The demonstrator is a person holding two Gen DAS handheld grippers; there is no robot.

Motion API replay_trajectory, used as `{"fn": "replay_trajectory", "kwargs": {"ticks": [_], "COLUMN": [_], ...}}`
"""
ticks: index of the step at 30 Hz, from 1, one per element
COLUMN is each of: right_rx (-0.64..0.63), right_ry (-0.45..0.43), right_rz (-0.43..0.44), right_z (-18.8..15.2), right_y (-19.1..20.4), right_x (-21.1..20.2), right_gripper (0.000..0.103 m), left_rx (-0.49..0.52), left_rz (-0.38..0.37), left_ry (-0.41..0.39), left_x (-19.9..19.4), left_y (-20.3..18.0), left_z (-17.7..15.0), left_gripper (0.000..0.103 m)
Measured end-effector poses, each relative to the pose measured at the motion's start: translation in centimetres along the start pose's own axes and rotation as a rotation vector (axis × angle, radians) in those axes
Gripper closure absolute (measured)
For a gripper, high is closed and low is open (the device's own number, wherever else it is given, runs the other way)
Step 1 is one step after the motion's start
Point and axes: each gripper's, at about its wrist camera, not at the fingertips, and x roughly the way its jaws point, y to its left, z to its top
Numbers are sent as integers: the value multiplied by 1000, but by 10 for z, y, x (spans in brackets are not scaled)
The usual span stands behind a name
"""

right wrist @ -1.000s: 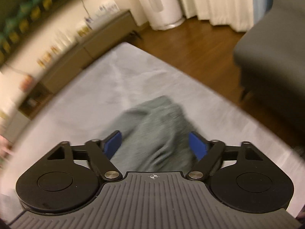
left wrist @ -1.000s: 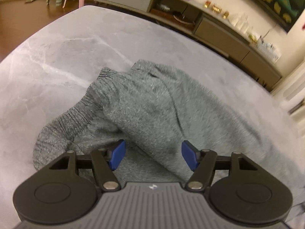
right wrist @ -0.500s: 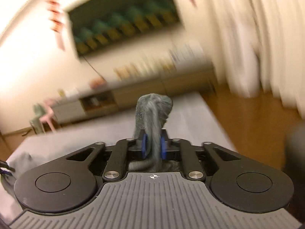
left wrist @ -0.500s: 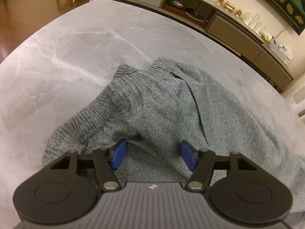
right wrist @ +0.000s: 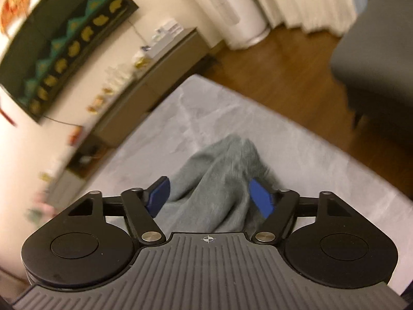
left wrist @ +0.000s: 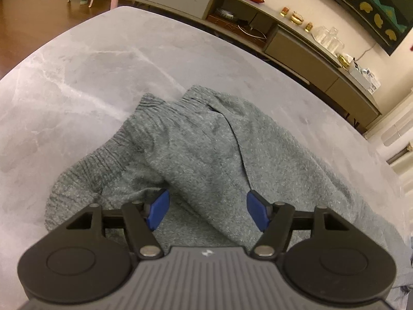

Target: Fold clothes

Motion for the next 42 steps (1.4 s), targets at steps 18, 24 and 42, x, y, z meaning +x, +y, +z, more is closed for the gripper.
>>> {"fn": "replay_trajectory", "kwargs": {"ticks": [18, 24, 42], "right_rx": [-307, 68, 380], "right_ry": [-173, 34, 173], "right_rz": [206, 31, -100], "right_z": [6, -23, -21], "right_y": [16, -77, -27], "right_x": [-46, -21, 26], "right_gripper": [78, 62, 58], "left_rx": [-182, -131, -55], "left_rz": [-209, -160, -215], "left_ry": [-67, -19, -83], "left_x": [-38, -22, -35], "left_y": [71, 69, 52], "left_z": [-10, -12, -22], "left_gripper": [100, 99, 97]}}
